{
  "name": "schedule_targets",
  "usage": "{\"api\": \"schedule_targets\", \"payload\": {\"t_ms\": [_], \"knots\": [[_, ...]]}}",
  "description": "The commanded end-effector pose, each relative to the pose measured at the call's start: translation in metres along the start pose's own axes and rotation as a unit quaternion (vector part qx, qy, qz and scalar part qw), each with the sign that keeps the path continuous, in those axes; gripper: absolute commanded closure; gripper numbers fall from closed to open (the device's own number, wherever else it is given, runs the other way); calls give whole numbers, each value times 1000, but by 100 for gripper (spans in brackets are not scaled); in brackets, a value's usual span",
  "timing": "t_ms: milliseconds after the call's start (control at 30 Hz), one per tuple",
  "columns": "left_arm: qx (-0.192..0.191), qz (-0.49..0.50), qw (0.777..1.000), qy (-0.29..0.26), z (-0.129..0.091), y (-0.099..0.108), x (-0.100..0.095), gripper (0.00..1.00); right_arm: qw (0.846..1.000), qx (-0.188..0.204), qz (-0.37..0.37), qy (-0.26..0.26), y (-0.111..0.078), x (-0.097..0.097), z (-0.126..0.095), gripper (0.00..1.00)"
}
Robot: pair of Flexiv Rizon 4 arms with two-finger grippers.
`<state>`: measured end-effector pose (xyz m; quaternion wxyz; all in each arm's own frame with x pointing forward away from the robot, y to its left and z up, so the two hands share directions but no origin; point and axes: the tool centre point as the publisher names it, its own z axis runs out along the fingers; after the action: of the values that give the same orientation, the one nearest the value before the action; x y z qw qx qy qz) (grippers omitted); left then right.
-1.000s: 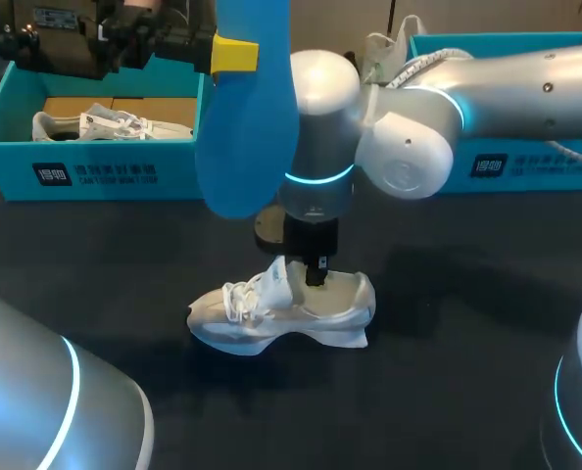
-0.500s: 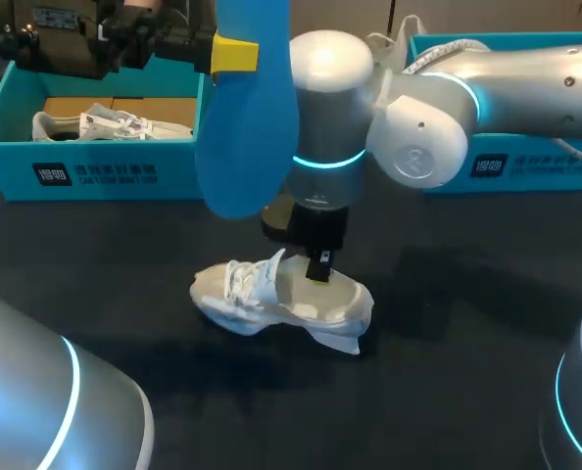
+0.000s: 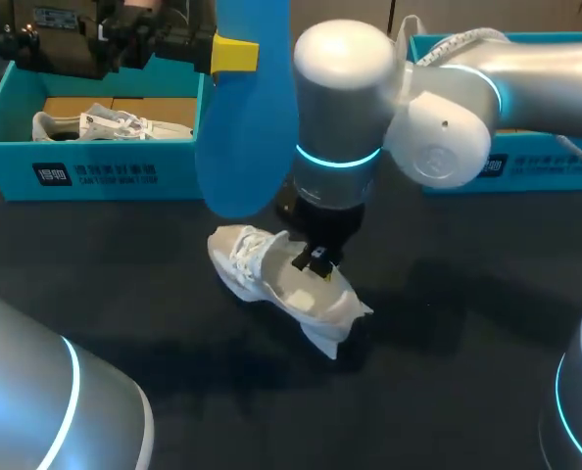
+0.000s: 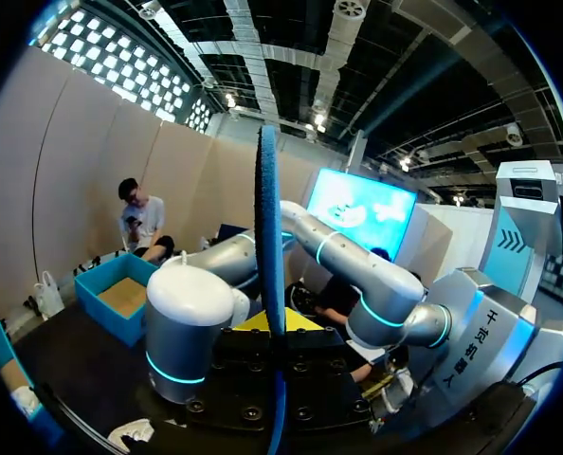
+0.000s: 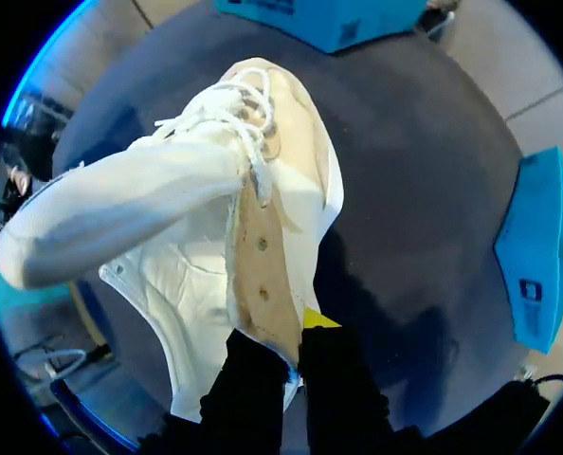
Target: Take the shoe out of the shoebox, open the shoe tongue, remove and reinsert the insole, then place the shoe into the shoebox
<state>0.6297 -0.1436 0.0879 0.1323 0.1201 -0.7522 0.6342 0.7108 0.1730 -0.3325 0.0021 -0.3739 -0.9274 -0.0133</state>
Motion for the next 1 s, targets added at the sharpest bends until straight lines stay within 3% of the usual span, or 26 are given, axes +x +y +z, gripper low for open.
{"api": "schedule_targets", "payload": {"t_ms": [33, 467, 1000], "knots": [[-1, 0, 1000, 0, 2, -1, -1, 100, 995, -23, 93, 0, -9, 5, -1, 100], [-1, 0, 1000, 0, 2, -1, -1, 100, 966, -56, 252, -1, -26, 22, 6, 100], [-1, 0, 1000, 0, 2, -1, -1, 100, 949, -62, 310, 7, -38, 22, 19, 100]]}}
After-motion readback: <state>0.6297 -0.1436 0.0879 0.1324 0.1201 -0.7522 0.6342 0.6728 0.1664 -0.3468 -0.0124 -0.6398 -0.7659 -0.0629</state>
